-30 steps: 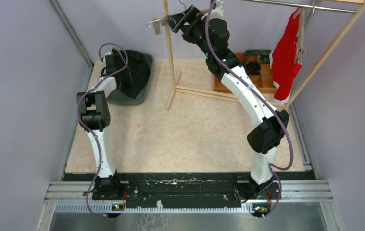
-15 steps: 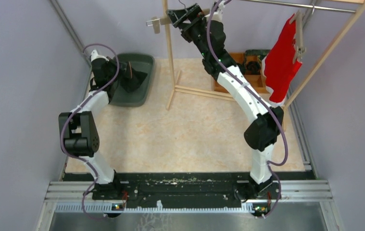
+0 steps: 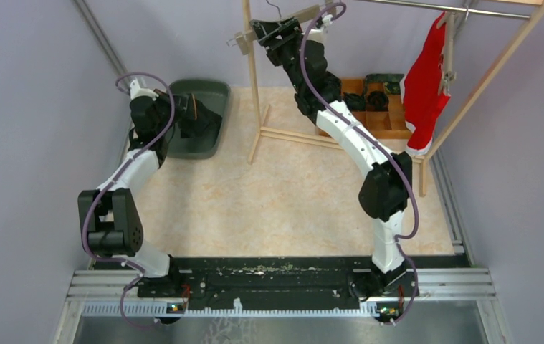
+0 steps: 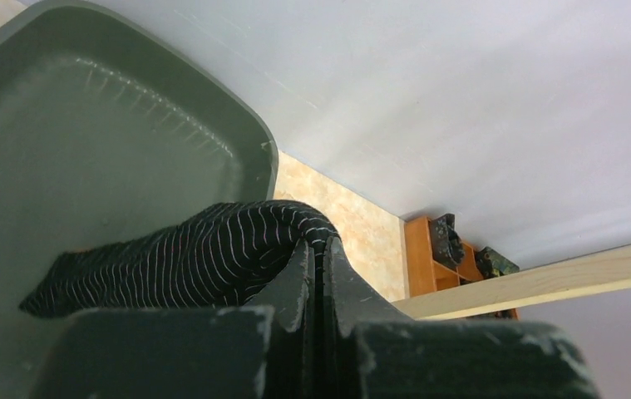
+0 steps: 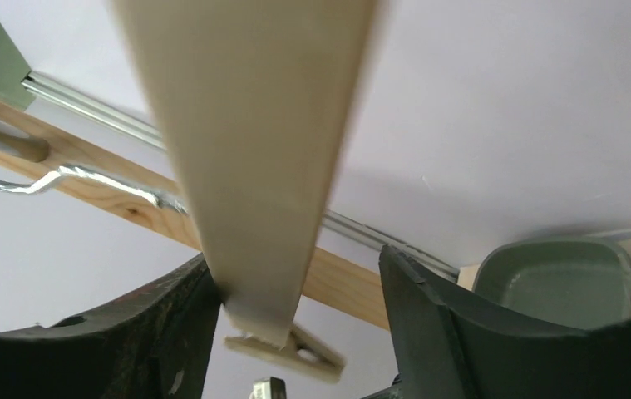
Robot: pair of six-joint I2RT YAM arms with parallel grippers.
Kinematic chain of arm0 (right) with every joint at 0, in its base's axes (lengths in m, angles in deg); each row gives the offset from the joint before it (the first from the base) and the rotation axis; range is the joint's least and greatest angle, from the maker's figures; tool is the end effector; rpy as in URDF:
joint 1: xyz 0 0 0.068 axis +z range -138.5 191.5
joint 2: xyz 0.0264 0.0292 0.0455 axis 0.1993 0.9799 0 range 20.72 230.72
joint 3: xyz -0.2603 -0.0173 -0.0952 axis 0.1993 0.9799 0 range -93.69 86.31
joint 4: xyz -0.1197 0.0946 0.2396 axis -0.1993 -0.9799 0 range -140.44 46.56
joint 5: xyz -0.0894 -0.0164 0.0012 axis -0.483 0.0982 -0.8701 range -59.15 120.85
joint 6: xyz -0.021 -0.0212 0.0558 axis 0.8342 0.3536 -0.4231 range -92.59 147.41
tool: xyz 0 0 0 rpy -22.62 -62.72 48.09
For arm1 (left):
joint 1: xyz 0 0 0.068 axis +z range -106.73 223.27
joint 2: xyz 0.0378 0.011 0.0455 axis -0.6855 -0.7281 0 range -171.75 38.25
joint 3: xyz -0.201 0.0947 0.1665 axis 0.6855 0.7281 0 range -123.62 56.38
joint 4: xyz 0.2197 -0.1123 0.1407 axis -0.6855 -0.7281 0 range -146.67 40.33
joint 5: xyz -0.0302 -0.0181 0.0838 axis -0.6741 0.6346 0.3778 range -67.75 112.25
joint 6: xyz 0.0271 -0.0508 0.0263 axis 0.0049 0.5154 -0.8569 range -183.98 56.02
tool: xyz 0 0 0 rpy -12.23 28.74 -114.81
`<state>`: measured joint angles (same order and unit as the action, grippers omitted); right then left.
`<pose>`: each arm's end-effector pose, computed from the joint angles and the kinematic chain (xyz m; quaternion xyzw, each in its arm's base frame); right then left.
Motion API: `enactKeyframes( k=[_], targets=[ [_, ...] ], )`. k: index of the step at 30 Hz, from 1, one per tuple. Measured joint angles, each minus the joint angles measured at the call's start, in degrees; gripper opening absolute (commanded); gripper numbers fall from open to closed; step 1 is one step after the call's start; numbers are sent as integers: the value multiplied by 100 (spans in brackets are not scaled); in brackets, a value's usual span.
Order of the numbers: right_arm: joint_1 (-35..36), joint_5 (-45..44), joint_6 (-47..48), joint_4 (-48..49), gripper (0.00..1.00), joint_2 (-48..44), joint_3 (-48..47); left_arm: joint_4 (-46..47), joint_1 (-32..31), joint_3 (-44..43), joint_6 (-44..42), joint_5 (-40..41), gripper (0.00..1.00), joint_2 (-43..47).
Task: Clip the underwear to the hanger
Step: Pick up the hanger from the clothesline.
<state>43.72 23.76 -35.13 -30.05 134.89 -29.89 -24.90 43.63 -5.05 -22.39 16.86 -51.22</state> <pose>0.4386 0.2693 0.4610 0.2056 0.5708 0.5590 0.5652 0.4052 -0.0020 0.3020 -0.2297 0.6897 -0.2735 0.6299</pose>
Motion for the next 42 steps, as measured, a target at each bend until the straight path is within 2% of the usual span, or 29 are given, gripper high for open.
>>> enactKeyframes(
  k=[12, 22, 34, 39, 42],
  targets=[
    [44, -258, 61, 466, 44, -133, 479, 4, 0, 291, -2, -79, 0, 76],
    [103, -282, 330, 575, 27, -317, 520, -37, 0, 339, -48, -85, 0, 258],
    [103, 98, 507, 522, 16, -409, 520, -190, 0, 339, -192, -61, 0, 566],
    [103, 323, 511, 417, 15, -511, 522, -334, 0, 297, -295, -33, 0, 702],
    [105, 466, 509, 466, 13, -774, 835, -507, 0, 149, -356, -20, 0, 719]
  ],
)
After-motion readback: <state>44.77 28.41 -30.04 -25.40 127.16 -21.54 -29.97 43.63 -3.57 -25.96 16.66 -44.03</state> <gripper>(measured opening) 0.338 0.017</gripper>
